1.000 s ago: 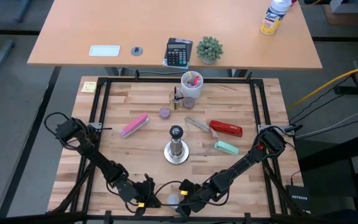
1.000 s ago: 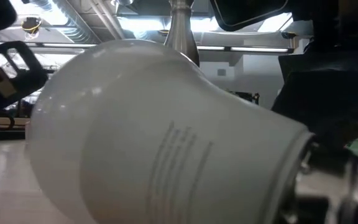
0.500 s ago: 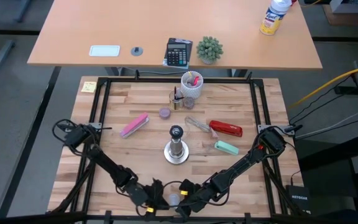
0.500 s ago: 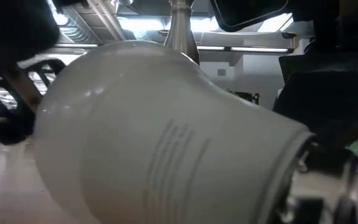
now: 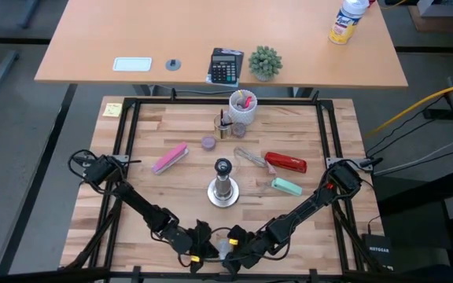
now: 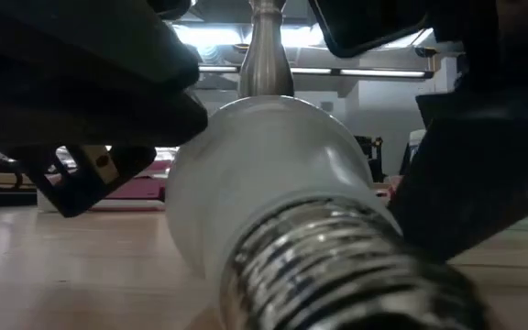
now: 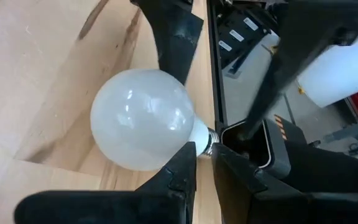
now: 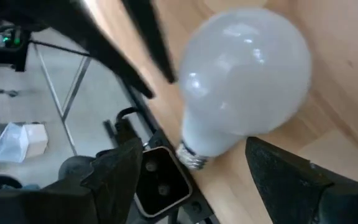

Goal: Screw lightbulb
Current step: Insert the lightbulb into the lamp socket

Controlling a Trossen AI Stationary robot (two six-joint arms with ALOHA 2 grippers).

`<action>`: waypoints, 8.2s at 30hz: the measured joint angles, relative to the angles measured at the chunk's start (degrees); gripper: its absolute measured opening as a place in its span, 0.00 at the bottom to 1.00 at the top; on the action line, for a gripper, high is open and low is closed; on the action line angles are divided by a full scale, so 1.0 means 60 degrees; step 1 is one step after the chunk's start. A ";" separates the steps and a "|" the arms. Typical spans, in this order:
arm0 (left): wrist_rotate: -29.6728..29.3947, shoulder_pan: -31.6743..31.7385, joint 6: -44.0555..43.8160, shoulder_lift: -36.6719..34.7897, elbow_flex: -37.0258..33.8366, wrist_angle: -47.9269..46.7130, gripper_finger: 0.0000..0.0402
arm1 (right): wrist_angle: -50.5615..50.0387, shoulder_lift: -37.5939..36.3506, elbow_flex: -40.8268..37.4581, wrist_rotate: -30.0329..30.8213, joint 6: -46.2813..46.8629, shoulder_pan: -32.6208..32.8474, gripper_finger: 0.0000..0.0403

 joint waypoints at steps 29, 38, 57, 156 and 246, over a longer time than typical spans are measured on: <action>0.1109 0.0036 0.0749 0.0000 -0.0007 -0.0007 0.11 | -0.1507 0.0027 0.0028 0.0274 0.2462 -0.0457 0.72; 0.1107 0.0034 0.0993 0.0000 -0.0007 -0.0009 0.11 | -0.2003 0.0002 0.0044 -0.0321 0.2166 -0.0807 0.72; 0.1108 0.0029 0.1278 -0.0004 -0.0007 -0.0007 0.11 | -0.2329 0.0009 0.0015 -0.0224 0.1283 -0.0805 0.72; -0.5007 -0.0221 0.5830 -0.8815 -0.0018 -0.5610 0.11 | 0.4483 -0.4603 0.0004 0.7363 -1.5186 -0.1780 0.48; -0.5002 0.2025 0.7611 -0.8324 -0.0015 -0.4063 0.11 | 0.7765 -0.5932 -0.3708 0.1754 -1.3872 -0.3687 0.48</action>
